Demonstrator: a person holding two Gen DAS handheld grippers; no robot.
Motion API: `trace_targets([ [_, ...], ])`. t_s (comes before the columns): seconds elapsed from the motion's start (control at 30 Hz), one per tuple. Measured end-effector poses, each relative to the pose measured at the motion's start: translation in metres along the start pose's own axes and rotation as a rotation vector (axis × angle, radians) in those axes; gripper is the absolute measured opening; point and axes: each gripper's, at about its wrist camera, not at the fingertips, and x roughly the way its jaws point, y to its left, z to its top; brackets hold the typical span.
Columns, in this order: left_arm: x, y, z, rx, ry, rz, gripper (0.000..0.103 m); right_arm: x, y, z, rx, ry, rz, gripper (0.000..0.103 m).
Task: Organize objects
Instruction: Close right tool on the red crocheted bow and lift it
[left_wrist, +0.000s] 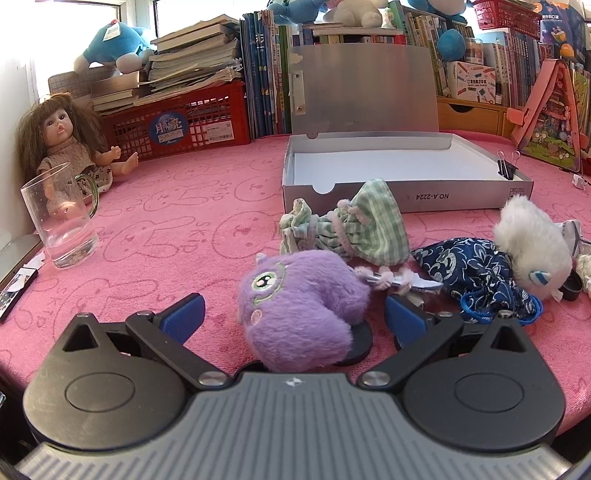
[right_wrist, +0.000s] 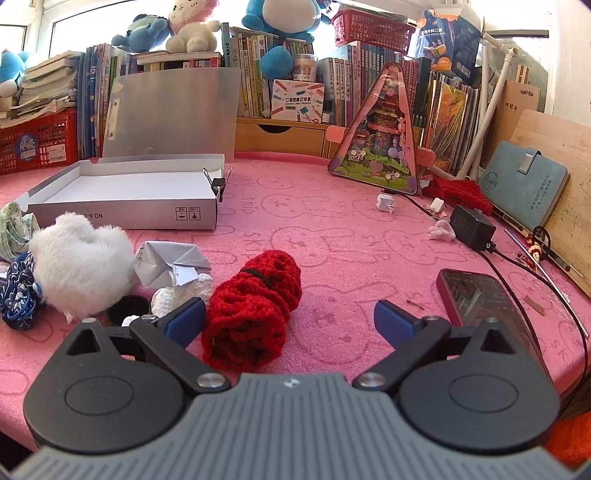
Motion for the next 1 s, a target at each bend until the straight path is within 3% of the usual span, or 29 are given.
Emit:
trace_targets([
  [0.23,0.003,0.002,-0.003,-0.011,0.014,0.001,0.103,-0.009,-0.014,0.0,0.02,0.057,0.061,0.082],
  [0.4,0.003,0.003,-0.003,-0.014,0.016,0.003,0.103,-0.012,-0.02,0.004,0.0,0.046,0.004,0.079],
  [0.47,0.003,0.003,-0.003,-0.018,0.018,0.002,0.103,-0.013,-0.022,0.005,-0.007,0.055,0.004,0.072],
  [0.73,0.001,0.005,-0.002,-0.028,0.019,-0.003,0.103,0.015,-0.031,0.026,0.135,0.107,0.163,0.068],
  [0.9,-0.002,0.008,0.0,-0.041,0.012,-0.009,0.103,0.04,-0.041,0.033,0.277,0.195,0.239,0.055],
  [1.0,-0.003,0.009,0.002,-0.044,0.005,-0.015,0.103,0.036,-0.04,0.033,0.278,0.192,0.242,0.05],
])
